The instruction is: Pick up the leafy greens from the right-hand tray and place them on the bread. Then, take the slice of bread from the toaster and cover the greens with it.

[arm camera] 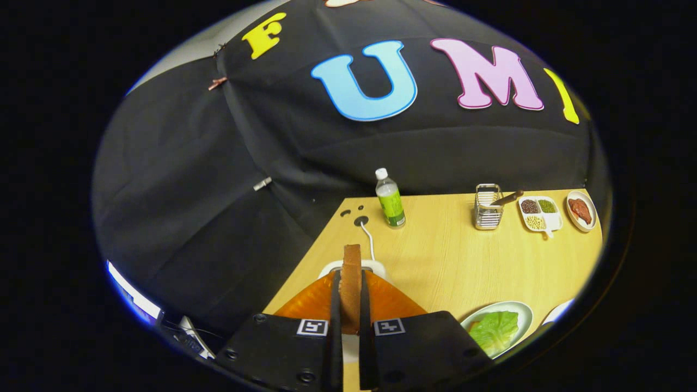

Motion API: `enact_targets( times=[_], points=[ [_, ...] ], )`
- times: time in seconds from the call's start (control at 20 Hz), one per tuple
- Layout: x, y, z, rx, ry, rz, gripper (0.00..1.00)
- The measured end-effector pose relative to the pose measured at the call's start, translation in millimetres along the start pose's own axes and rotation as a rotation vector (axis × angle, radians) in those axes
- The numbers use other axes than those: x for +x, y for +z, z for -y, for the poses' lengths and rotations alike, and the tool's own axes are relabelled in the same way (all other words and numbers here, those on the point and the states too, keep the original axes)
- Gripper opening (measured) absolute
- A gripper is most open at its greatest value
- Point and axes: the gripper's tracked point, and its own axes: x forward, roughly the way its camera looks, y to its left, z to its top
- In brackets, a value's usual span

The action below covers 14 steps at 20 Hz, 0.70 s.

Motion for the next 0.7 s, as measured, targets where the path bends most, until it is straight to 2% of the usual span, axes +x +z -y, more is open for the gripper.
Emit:
enact_targets(
  times=[0.2, 0.35, 0.55, 0.7],
  points=[
    [-39.4, 31.1, 27.7, 0.067, -0.002, 0.059, 0.16],
    [-64.9, 32.4, 72.6, 0.041, -0.065, 0.086, 0.16],
    [-78.6, -0.8, 136.6, 0.026, -0.176, 0.079, 0.16],
    [-74.4, -47.0, 177.7, 0.111, -0.239, 0.015, 0.16]
  ],
)
